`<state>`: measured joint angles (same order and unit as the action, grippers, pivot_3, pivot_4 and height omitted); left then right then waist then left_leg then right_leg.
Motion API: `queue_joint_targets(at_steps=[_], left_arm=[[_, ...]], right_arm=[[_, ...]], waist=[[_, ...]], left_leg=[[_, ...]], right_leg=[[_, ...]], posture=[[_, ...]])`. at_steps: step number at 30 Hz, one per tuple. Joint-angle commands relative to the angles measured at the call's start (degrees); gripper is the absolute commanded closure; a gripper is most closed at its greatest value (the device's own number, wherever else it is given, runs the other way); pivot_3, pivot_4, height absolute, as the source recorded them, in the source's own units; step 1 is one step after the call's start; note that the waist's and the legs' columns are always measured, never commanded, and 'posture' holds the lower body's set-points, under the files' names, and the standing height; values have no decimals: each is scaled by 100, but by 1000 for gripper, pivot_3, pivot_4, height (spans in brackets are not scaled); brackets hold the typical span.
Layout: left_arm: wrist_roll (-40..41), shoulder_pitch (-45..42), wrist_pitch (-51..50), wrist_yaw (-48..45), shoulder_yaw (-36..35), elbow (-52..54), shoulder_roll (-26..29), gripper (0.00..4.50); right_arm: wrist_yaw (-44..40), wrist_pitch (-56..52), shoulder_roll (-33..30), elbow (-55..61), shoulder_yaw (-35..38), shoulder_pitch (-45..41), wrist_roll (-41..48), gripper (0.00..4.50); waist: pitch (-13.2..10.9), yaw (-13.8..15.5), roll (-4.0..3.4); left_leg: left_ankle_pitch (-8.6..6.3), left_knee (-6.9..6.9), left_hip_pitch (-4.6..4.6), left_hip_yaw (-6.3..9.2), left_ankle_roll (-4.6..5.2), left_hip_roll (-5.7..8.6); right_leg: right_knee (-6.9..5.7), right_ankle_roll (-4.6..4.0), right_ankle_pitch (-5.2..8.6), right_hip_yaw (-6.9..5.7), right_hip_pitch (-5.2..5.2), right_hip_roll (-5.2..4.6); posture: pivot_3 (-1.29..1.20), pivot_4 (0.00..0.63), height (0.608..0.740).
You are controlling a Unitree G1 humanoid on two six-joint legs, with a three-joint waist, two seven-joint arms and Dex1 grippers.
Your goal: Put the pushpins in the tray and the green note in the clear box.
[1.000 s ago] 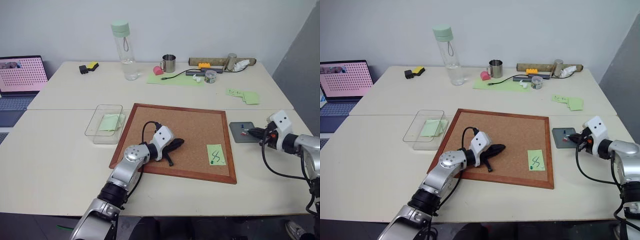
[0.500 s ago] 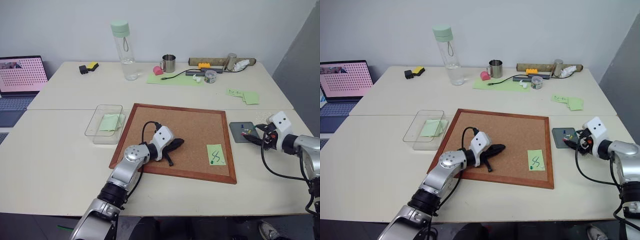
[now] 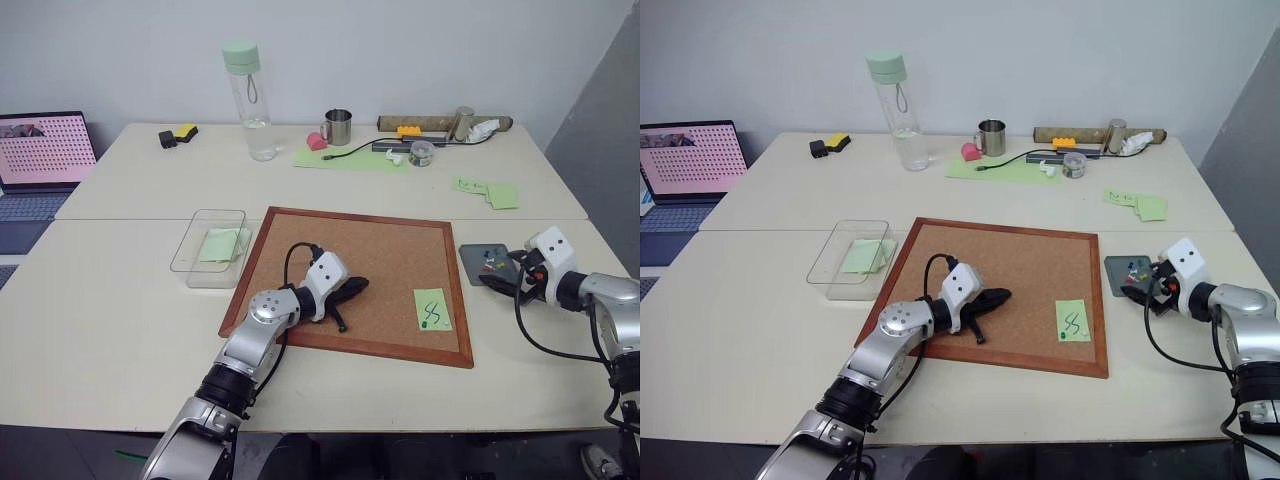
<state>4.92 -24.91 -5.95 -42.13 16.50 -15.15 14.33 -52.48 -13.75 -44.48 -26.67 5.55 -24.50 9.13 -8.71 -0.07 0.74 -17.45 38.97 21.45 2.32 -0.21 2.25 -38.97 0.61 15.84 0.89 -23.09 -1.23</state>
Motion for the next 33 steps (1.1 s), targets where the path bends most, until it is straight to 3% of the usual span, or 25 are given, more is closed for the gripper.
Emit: queue_joint_targets(at_steps=[1, 5, 10, 15, 27, 31, 33], left_arm=[[-152, 176, -173, -2, 93, -198, 4, 4500], [-146, 178, -164, -1, 82, -210, 3, 4500], [-146, 171, -142, -48, 74, -240, 37, 4500], [-159, 140, -123, -95, 81, -278, 69, 4500], [-213, 77, -135, -156, 72, -308, 85, 4500], [-219, 88, -149, -146, 59, -292, 91, 4500], [-218, 107, -158, -141, 52, -265, 102, 4500]], right_arm=[[-142, 207, -156, 201, 206, -152, 147, 23], [-558, 107, -419, 680, 326, -46, 399, 23], [-1393, -284, -871, 2265, 328, 822, 939, 23], [-1322, -414, -761, 3572, 137, 1733, 1072, 23], [-943, 8, -125, 3151, -426, 1679, 663, 23], [-953, 163, -52, 2956, -505, 1653, 604, 579], [-984, 222, -37, 2886, -524, 1649, 580, 1077]], waist=[[0, 0, 0], [1, 2, -3], [3, 12, -2], [4, 6, 2], [-1, -2, 8], [-1, -3, 7], [-1, -3, 7]], left_leg=[[0, 0, 0, 0, 0, 0], [0, 0, 0, 0, 0, 0], [-1, 0, 1, 4, 1, 0], [-1, -1, -3, 7, 2, -1], [-3, -12, -67, 19, 2, 0], [-2, -12, -67, 20, 2, 0], [-2, -12, -67, 21, 2, 1]], right_leg=[[0, 0, 0, 0, 0, 0], [0, 0, 0, 0, 0, 0], [2, 1, 1, -4, 1, 0], [5, 3, 2, -4, 9, 1], [23, 15, 11, -11, 80, 1], [23, 15, 11, -11, 80, 1], [23, 15, 11, -12, 81, 1]], posture=[[0, 150, 740], [0, 150, 740], [0, 150, 740], [0, 150, 740], [0, 150, 740], [0, 150, 740], [0, 150, 740]])
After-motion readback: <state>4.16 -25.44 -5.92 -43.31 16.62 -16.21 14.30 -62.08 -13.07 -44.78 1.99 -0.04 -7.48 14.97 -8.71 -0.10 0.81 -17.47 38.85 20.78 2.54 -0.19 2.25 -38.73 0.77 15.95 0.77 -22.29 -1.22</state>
